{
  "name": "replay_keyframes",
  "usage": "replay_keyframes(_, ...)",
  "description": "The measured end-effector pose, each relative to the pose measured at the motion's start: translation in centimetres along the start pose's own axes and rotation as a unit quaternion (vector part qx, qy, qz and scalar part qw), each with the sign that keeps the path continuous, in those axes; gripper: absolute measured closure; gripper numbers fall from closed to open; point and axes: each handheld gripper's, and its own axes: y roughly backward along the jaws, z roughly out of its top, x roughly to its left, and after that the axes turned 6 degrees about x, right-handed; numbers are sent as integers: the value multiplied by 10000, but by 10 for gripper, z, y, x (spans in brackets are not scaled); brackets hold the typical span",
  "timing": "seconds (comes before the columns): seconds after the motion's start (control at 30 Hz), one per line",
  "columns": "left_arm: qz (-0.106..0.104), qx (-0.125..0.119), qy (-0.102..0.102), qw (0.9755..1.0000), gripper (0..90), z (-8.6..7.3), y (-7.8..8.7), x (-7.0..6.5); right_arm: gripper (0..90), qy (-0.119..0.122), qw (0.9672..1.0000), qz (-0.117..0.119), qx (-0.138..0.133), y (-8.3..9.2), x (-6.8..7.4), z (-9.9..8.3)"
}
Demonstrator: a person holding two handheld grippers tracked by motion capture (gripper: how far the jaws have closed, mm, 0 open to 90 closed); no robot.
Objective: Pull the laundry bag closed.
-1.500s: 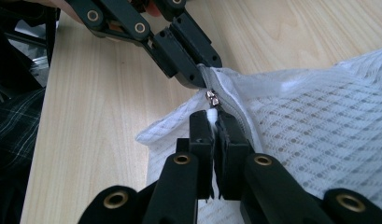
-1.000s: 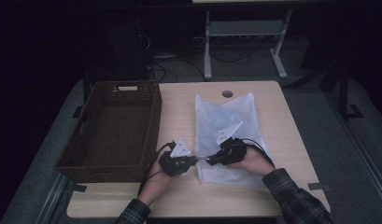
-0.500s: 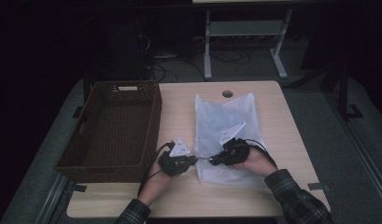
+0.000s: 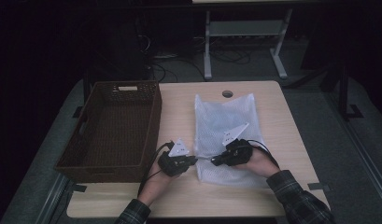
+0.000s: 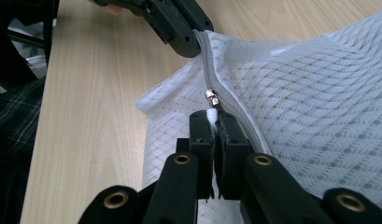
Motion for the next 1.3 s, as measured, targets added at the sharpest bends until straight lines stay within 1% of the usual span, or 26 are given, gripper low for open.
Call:
replay_keyframes(0.2,-16,-22,26,10000,856,0,1,1,861,-5,10000,-18,-45,4,1,-4)
replay_keyframes(0.47,11,13,27,10000,857,0,0,1,862,-21,10000,0,-10,6,1,-9)
replay_keyframes(0.7,9,-12,55,10000,856,0,1,1,862,-79,9999,-79,-55,10,1,-12)
replay_keyframes(0.87,-9,-22,61,10000,856,0,1,1,862,-104,9999,-38,-62,11,1,-13)
replay_keyframes(1.0,-18,-36,54,10000,856,0,0,0,862,-70,9999,-89,-61,12,2,-14)
replay_keyframes(1.07,19,-11,69,10000,856,0,1,1,862,-59,9999,-143,-56,13,2,-15)
replay_keyframes(1.17,17,-24,104,9999,856,-1,2,2,861,-81,9998,-148,-75,16,2,-18)
replay_keyframes(1.3,8,-25,85,10000,856,0,1,1,861,-105,9998,-144,-93,17,2,-20)
